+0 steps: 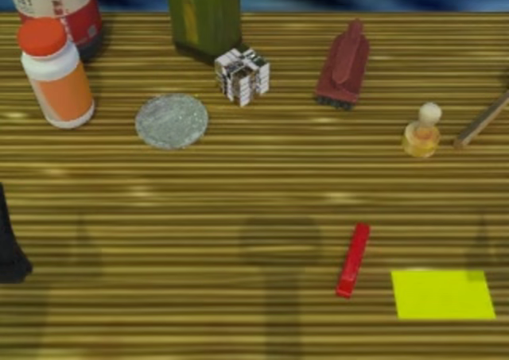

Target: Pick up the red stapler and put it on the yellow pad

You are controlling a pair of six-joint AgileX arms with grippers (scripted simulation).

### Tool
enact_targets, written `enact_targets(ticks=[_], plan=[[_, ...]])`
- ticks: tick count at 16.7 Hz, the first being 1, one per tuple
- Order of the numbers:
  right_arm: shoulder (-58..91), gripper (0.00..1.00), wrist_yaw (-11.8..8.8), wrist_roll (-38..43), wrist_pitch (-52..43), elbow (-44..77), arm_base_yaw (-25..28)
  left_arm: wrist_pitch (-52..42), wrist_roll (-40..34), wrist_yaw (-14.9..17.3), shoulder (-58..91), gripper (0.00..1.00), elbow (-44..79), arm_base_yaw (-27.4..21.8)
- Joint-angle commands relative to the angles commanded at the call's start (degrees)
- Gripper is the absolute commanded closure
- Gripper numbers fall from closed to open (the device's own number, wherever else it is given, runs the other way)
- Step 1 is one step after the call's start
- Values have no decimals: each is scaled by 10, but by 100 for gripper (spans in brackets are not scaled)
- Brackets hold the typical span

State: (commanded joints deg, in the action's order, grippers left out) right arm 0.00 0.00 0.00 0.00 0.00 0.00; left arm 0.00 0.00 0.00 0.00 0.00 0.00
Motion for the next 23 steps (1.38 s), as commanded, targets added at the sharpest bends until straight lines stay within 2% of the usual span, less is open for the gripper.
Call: enact_targets(ticks=[4,8,18,23], plan=[[18,0,-1,12,-14,17,9,0,0,0,0,0,0,0],[126,0,-3,80,-91,121,53,0,0,0,0,0,0,0],[696,0,-3,361,-424,539,229,0,0,0,0,0,0,0],[930,0,-4,487,-572,726,309,0,0,0,0,0,0,0]])
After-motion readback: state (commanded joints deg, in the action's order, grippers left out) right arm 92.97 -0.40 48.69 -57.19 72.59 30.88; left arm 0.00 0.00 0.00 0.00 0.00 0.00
